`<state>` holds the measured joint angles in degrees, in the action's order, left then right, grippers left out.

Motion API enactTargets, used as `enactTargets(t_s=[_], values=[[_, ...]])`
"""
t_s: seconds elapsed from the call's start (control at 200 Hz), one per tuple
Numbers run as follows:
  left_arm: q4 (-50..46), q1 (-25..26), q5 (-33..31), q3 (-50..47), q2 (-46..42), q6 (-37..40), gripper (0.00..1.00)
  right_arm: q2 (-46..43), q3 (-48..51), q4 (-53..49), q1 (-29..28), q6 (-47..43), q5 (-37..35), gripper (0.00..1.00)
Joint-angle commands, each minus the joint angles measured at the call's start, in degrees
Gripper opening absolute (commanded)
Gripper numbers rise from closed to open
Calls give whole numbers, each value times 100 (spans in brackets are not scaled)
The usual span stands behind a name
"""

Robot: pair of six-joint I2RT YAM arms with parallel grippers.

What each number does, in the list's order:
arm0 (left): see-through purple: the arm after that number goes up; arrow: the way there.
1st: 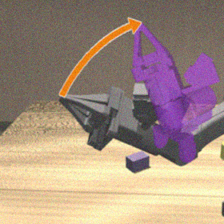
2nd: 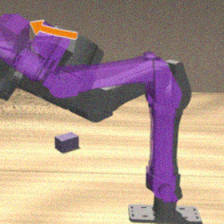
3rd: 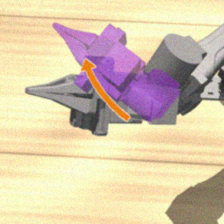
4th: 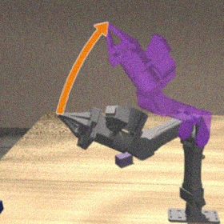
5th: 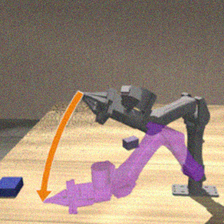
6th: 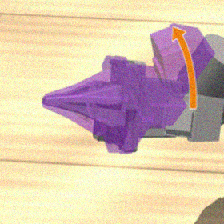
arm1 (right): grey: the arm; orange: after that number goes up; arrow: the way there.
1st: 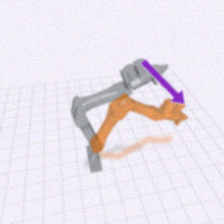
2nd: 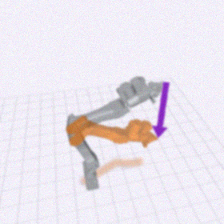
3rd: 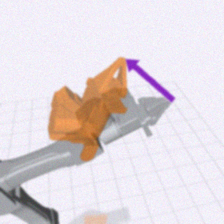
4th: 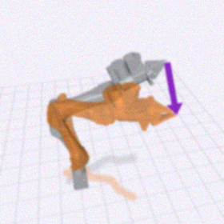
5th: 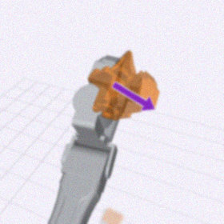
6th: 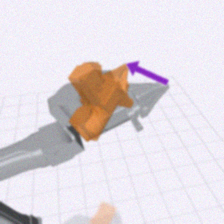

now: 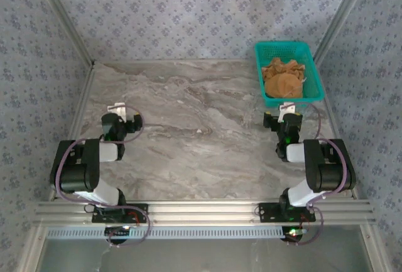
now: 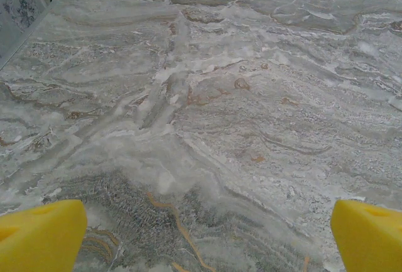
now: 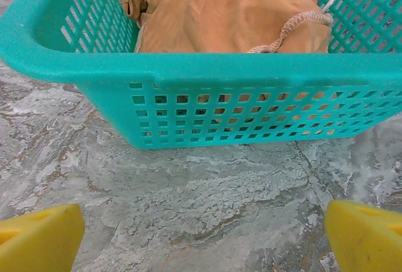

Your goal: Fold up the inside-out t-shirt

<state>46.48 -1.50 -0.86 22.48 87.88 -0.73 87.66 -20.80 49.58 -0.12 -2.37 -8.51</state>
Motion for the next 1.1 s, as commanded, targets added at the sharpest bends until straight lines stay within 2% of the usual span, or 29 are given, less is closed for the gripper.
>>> enactTargets(t_s=[0.0, 0.78, 0.854, 0.949, 0.984, 1.034, 1.094], values=[[46, 18, 25, 116, 15, -40, 100, -21, -59, -69, 29, 88, 157, 100], [41, 23, 24, 119, 11, -40, 100, -26, -71, -114, 78, 110, 252, 100], [54, 22, 17, 108, 11, -33, 100, -98, 83, 153, -186, 119, -657, 100], [90, 96, 288, 19, -159, 173, 100, -377, 482, 742, -298, 33, -821, 100], [-23, 192, 150, -46, -414, 255, 100, -562, 554, 802, -466, -170, -1174, 100], [-493, 331, -272, -76, -965, 190, 100, -1071, 389, 19, -890, -571, -1793, 100], [-2149, 397, -432, 237, -1869, 44, 100, -1690, -233, -1713, -1347, -548, -2427, 100]])
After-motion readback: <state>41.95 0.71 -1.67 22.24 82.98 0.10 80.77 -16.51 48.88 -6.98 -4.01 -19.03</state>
